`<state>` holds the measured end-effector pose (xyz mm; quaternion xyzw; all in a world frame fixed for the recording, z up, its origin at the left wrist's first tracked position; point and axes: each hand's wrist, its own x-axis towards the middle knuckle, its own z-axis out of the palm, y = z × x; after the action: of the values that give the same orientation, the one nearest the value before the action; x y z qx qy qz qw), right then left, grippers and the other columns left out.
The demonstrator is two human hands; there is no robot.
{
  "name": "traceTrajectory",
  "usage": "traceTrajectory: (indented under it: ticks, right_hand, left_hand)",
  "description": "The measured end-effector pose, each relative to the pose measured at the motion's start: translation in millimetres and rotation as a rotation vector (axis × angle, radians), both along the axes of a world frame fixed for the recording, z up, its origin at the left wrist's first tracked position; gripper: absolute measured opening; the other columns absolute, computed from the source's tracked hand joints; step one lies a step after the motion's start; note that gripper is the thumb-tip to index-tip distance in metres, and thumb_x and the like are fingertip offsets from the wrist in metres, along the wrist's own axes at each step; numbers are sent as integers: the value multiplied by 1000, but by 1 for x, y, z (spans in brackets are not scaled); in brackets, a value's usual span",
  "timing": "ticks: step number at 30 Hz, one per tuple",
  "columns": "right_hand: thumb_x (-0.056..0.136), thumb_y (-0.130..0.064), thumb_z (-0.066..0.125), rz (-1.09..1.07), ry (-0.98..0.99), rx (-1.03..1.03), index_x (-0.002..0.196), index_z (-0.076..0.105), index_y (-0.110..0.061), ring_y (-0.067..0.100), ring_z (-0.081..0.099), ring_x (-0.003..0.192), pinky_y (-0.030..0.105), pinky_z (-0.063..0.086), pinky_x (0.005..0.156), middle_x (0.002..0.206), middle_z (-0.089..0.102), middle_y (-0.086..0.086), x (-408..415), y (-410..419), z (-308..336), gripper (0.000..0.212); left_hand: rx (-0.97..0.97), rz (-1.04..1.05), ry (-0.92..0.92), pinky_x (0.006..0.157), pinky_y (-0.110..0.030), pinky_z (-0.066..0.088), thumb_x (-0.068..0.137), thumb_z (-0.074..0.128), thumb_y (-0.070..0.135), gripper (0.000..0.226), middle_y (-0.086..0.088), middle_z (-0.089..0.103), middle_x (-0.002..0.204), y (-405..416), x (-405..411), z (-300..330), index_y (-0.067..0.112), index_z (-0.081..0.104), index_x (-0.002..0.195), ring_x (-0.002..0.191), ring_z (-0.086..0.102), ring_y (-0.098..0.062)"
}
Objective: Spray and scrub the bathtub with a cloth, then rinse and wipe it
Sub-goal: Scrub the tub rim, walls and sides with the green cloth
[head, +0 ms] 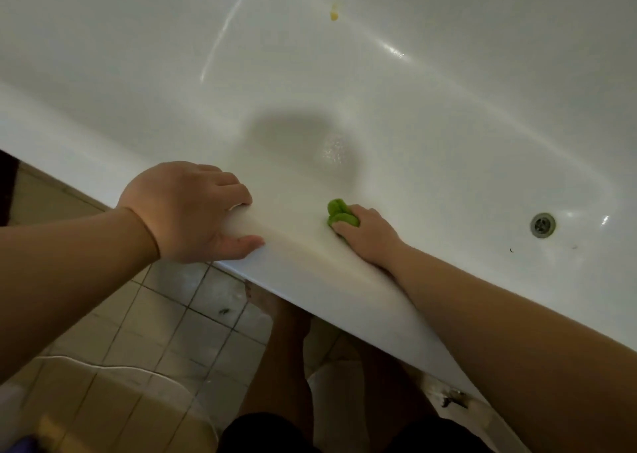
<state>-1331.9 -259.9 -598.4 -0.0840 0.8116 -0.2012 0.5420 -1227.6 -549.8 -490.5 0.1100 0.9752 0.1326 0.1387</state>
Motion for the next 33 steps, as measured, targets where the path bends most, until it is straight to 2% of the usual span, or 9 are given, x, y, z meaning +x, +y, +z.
traceTrajectory:
  ticks: [5, 10, 13, 16, 19, 22, 25, 29, 33]
  right_hand:
    - [97, -53, 59, 7, -7, -135, 135, 58, -28, 29, 59, 111, 35, 42, 93, 125, 56, 10, 3, -66, 8, 46]
    - [94, -42, 70, -69, -4, -333, 130, 62, -36, 14, 59, 105, 29, 44, 95, 116, 61, -3, 10, -40, 48, 37]
    - [94, -40, 71, -77, -5, -241, 131, 62, -36, 15, 60, 109, 32, 44, 100, 119, 62, -2, 5, -13, 24, 38]
    - [92, -53, 65, -21, 9, -38, 135, 59, -30, 25, 60, 115, 38, 45, 103, 124, 59, 6, -3, -3, -31, 48]
    - [97, -53, 58, -7, -12, 139, 147, 49, -21, 36, 56, 122, 40, 44, 104, 136, 50, 17, -11, -16, -78, 61]
    - [99, -53, 54, -2, -18, 198, 155, 40, -16, 41, 52, 129, 42, 41, 110, 147, 41, 21, -16, -50, -102, 69]
    - [97, -53, 57, 26, -22, 86, 149, 49, -21, 38, 55, 124, 40, 43, 106, 141, 49, 17, -15, -97, -96, 61]
    - [89, -53, 63, -4, -30, -164, 124, 66, -30, 26, 63, 108, 41, 49, 98, 117, 67, 3, -7, -142, -48, 42]
    - [91, -43, 70, -93, -48, -309, 124, 67, -38, 12, 61, 106, 30, 47, 96, 119, 65, -6, 3, -125, 10, 34]
  left_hand:
    - [25, 16, 26, 62, -39, 57, 86, 19, 90, 94, 1, 75, 95, -8, 2, 0, 18, 76, 105, 81, 72, -27]
    - [6, 15, 18, 64, -41, 58, 84, 17, 92, 97, 1, 76, 100, -31, 3, 2, 19, 76, 111, 85, 72, -26]
    - [28, 14, 31, 66, -42, 58, 86, 19, 91, 96, 0, 76, 101, -39, 3, 1, 17, 77, 109, 87, 73, -28]
    - [25, 11, 34, 66, -42, 59, 87, 24, 89, 92, 0, 77, 101, -47, 5, 0, 17, 77, 109, 87, 74, -28]
    - [24, -4, 47, 65, -42, 59, 87, 42, 81, 78, -2, 78, 100, -53, 7, 1, 14, 78, 108, 86, 75, -30]
    - [10, 4, 42, 65, -45, 60, 83, 50, 78, 76, -3, 78, 101, -59, 8, 1, 12, 78, 109, 87, 76, -31]
    - [5, 13, 27, 69, -46, 60, 83, 50, 78, 78, -4, 78, 104, -66, 11, 1, 11, 77, 112, 89, 76, -32]
    - [-20, 24, 25, 74, -45, 60, 82, 51, 77, 78, -5, 78, 103, -73, 12, 5, 11, 77, 112, 88, 76, -32]
    - [-46, 28, 8, 76, -45, 59, 82, 48, 78, 79, -5, 78, 103, -78, 11, 6, 11, 77, 112, 88, 76, -32]
